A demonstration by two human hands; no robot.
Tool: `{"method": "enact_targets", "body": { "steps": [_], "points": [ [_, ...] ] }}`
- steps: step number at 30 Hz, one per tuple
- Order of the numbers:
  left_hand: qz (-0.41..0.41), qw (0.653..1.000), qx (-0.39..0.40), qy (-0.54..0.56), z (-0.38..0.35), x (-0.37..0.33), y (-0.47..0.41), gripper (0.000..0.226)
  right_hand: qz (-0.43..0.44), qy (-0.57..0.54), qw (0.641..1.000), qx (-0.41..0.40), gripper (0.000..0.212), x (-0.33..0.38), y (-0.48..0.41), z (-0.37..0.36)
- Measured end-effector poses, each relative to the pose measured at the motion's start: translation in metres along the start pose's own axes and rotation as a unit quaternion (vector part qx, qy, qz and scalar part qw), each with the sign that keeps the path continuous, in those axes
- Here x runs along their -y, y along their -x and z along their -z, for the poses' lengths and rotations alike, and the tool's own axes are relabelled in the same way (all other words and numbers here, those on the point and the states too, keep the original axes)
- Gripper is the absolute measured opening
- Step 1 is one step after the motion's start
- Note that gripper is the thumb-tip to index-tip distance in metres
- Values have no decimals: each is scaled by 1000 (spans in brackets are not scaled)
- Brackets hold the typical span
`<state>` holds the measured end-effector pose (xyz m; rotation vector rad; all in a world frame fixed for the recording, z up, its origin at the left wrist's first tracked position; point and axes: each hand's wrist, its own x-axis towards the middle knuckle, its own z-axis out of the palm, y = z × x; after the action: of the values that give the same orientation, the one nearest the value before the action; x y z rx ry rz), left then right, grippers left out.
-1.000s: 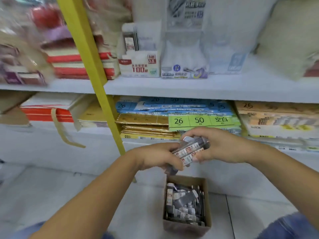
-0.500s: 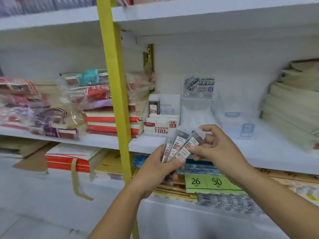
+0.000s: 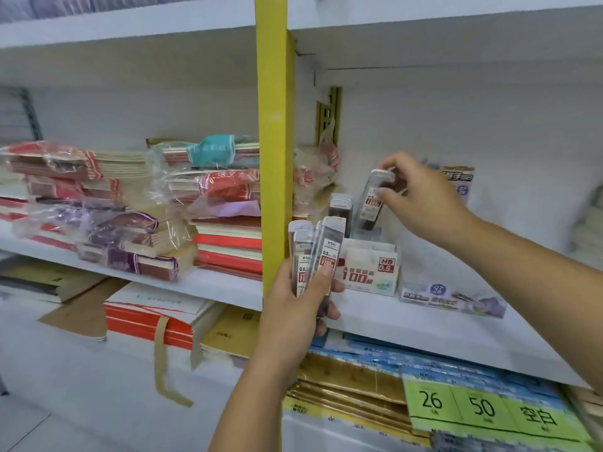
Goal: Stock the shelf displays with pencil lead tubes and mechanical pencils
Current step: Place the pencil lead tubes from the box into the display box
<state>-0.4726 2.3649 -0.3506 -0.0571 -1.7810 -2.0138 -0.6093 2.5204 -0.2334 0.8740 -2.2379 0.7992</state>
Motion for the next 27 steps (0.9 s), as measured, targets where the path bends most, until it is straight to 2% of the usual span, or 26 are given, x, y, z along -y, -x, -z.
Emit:
{"method": "enact_targets", "body": {
  "steps": [4,7,11,16,18,20,21,23,25,27],
  "points": [
    [1,1000,5,6,-2,1,-5,7,-4,57,996,65,34,-7,-12,-17],
    [9,1000,4,7,-2,2,-6,7,-5,92,992,87,31,-12,-17,-22],
    [15,1000,11,1,-3,4,-6,6,0,177,984,33,20,-16,-19,-27],
    [16,1000,17,5,-4,2,-3,12,-16,241,970,26,29,-14,-15,-24],
    [16,1000,24,9,-4,0,-2,17,8,198,980,-6,29,-7,-4,-17],
    [13,999,30,11,-4,-2,-2,23,10,64,998,-12,24,7,13,-7],
    [12,999,32,11,-4,-3,-2,24,-6,-22,1000,17,22,15,22,-3],
    [10,999,39,8,-5,-4,-2,25,-43,-156,981,105,18,32,40,2],
    [13,999,48,8,-6,-5,-1,25,-67,-233,953,180,17,40,52,0],
    [18,998,53,10,-7,-4,1,24,-87,-274,939,188,18,43,55,-2]
  ]
}}
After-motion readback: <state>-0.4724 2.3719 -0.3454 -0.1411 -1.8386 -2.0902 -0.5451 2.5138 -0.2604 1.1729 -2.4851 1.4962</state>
